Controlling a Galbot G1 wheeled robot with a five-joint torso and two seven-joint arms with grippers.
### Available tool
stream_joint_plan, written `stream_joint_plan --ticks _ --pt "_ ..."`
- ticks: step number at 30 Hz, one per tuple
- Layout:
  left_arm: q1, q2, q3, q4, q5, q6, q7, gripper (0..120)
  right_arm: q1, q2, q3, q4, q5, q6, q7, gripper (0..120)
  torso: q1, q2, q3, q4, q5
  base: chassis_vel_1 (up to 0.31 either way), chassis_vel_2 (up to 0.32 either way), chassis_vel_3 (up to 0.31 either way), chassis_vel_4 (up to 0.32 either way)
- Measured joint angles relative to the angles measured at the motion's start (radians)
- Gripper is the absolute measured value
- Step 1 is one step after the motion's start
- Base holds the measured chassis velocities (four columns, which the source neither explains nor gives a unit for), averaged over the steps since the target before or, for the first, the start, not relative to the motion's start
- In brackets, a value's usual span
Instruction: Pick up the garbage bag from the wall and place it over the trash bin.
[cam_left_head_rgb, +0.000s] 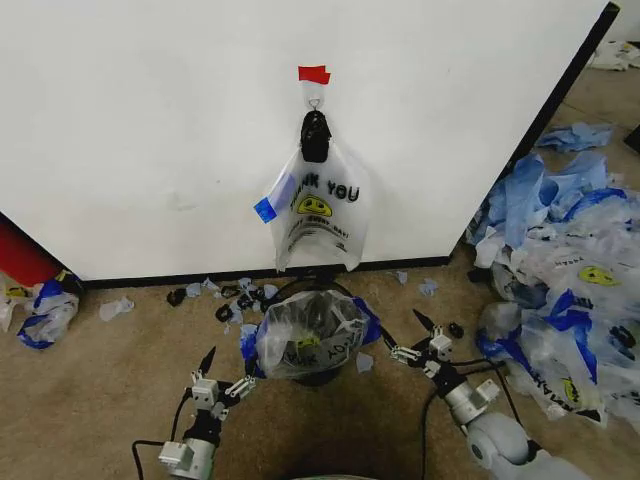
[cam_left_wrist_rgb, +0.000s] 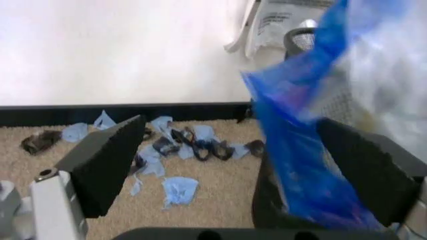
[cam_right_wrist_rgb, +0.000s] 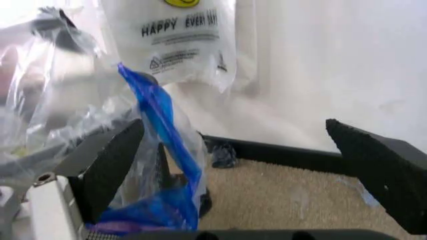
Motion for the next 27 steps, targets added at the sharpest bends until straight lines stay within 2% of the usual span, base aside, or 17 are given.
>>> stream_joint_plan --ticks 10,15,16,19,20,22,25,26,27 --pt "0.058 -0.013 -0.006 -0.039 0.003 -0.013 0.004 100 0.013 -0.028 0.007 0.026 0.024 -0.010 0.000 100 0.000 0.000 0.000 0.0001 -0.0002 0.000 0.000 0.000 0.000" --pt "0.085 -0.022 -0.023 -0.090 0.000 -0.029 0.002 100 0.011 -0.030 0.028 0.039 0.052 -0.010 -0.020 100 0.000 0.000 0.000 0.0001 0.0000 0.000 0.000 0.000 0.000" --pt "0.102 -0.017 -0.042 -0.134 -0.005 -0.034 -0.001 100 0.004 -0.029 0.050 0.052 0.066 -0.009 -0.033 100 0.000 0.000 0.000 0.0003 -0.0001 0.000 0.000 0.000 0.000" --pt "0.112 0.038 -0.132 -0.270 -0.057 -0.010 -0.011 100 -0.023 -0.026 0.127 0.115 0.082 -0.013 -0.044 100 0.000 0.000 0.000 0.0003 0.0005 0.000 0.000 0.000 0.000" --pt "0.112 0.038 -0.132 -0.270 -0.057 -0.010 -0.011 100 -0.023 -0.026 0.127 0.115 0.082 -0.013 -0.044 100 0.000 0.000 0.000 0.0003 0.0005 0.000 0.000 0.000 0.000" --pt "0.063 0.096 -0.173 -0.331 -0.117 0.026 -0.007 100 -0.045 -0.017 0.173 0.162 0.076 -0.033 -0.016 100 0.000 0.000 0.000 0.0004 -0.0002 0.000 0.000 0.000 0.000" --pt "-0.072 0.220 -0.179 -0.357 -0.253 0.069 0.024 100 -0.086 0.019 0.250 0.227 0.040 -0.065 0.046 100 0.000 0.000 0.000 -0.0004 0.0001 0.000 0.000 0.000 0.000" --pt "-0.072 0.220 -0.179 -0.357 -0.253 0.069 0.024 100 -0.086 0.019 0.250 0.227 0.040 -0.065 0.046 100 0.000 0.000 0.000 -0.0004 0.0001 0.000 0.000 0.000 0.000" --pt "-0.116 0.265 -0.170 -0.356 -0.294 0.078 0.036 100 -0.093 0.033 0.270 0.237 0.027 -0.068 0.053 100 0.000 0.000 0.000 -0.0012 -0.0003 0.000 0.000 0.000 0.000"
